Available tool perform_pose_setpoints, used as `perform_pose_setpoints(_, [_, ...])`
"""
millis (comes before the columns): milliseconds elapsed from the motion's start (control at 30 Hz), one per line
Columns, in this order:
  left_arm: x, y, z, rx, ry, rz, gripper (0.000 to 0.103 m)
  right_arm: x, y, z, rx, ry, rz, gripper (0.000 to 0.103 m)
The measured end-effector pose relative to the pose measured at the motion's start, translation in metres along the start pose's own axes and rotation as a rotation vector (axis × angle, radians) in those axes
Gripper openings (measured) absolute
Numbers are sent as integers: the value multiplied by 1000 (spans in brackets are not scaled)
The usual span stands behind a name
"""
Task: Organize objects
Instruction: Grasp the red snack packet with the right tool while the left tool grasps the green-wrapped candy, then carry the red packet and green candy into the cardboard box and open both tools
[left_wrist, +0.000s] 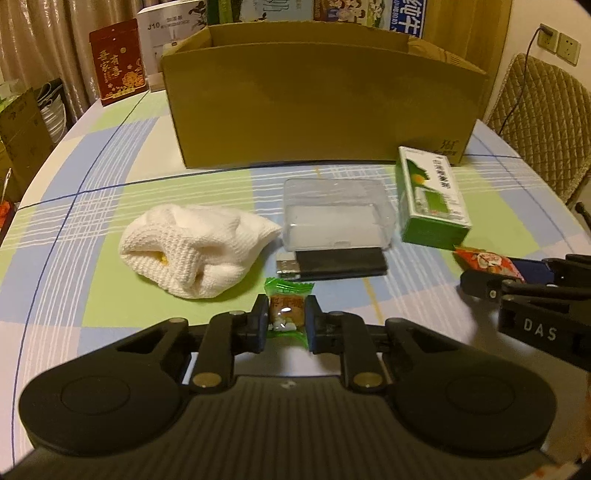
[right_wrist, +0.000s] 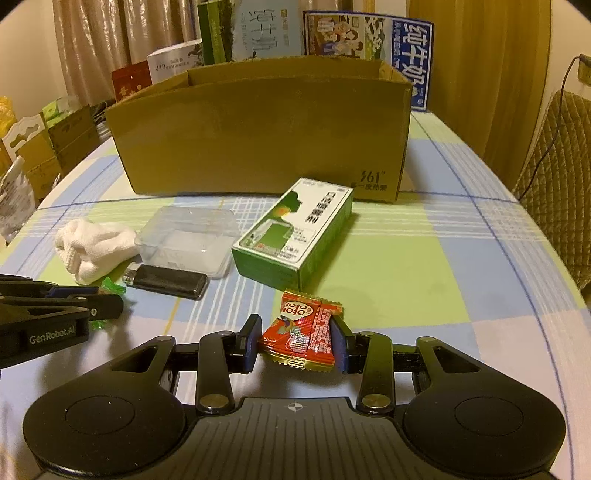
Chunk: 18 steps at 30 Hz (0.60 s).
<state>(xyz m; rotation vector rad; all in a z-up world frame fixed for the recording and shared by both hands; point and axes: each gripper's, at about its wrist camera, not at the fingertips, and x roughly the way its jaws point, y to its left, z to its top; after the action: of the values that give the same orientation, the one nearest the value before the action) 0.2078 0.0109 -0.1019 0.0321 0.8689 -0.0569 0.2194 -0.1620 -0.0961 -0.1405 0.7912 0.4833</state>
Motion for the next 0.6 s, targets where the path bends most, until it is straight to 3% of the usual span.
perform_pose_setpoints(600, [-67,-28,44,52,-89,-92,16,-63,-9,46,-19,-114,13,36])
